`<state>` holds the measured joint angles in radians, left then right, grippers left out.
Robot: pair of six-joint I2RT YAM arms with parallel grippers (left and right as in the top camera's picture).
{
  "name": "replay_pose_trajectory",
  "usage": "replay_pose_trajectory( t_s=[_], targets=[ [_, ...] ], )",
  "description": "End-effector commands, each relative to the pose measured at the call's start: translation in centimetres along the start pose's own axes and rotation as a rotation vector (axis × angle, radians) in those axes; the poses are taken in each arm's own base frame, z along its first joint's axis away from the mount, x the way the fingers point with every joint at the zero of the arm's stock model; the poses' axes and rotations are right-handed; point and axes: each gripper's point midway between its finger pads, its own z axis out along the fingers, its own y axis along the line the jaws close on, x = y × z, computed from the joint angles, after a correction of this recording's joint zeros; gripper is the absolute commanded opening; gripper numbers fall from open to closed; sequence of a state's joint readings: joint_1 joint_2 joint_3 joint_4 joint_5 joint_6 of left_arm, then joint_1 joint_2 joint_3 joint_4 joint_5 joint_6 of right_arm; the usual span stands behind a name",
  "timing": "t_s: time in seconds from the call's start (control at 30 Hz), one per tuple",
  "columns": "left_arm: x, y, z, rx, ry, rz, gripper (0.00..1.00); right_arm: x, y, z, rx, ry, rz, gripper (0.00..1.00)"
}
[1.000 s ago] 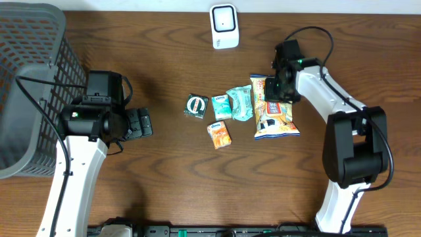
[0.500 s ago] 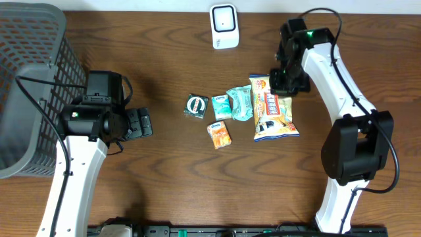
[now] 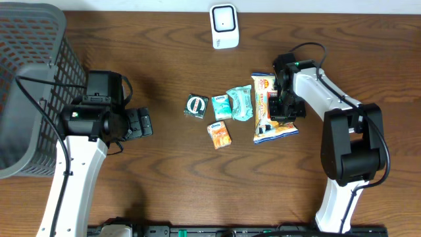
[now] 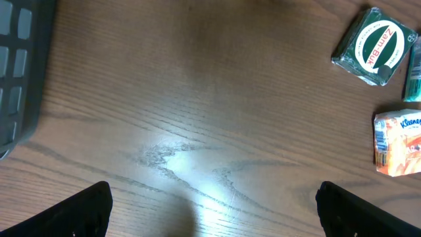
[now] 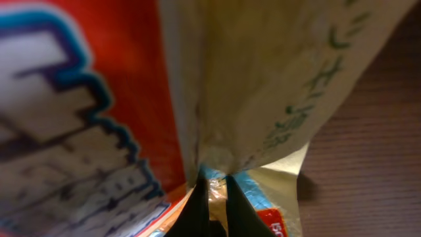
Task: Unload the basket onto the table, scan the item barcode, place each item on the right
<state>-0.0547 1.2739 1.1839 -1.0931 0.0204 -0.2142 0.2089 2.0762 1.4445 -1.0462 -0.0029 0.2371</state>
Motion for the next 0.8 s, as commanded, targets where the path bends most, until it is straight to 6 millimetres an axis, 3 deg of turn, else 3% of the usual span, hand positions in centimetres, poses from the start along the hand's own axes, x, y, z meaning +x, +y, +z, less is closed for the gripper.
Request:
replay_pose_trajectory(
  t_s=[0.0, 0.3, 0.37, 0.47, 0.6, 0.77],
  targets=[
    [0.2, 0.0, 0.3, -0.007, 0.010, -0.012, 0.98, 0.7, -0.1, 0.3, 0.004, 0.026, 0.012, 0.08],
    [0.2, 0.0, 0.3, -0.007, 0.010, -0.012, 0.98, -0.8, 0.4, -6.8, -0.001, 0.008, 0.010, 0.27],
    [0.2, 0.0, 0.3, -0.007, 0.010, -0.012, 0.98, -1.5, 0.6, -7.4, -0.007, -0.020, 0.007, 0.28],
    [0.2, 0.0, 0.3, -0.007, 0.010, -0.012, 0.98, -3.0, 1.2, -7.5, -0.023, -0.084, 0.004, 0.28],
    [0.2, 0.0, 0.3, -0.007, 0.010, -0.012, 0.98, -5.1, 1.7, -6.8, -0.046, -0.168, 0.015, 0.19],
    [0.2, 0.0, 0.3, -0.007, 0.010, -0.012, 0.98, -6.8, 2.1, -4.2, -0.067, -0.250, 0.015, 0.23]
  ],
)
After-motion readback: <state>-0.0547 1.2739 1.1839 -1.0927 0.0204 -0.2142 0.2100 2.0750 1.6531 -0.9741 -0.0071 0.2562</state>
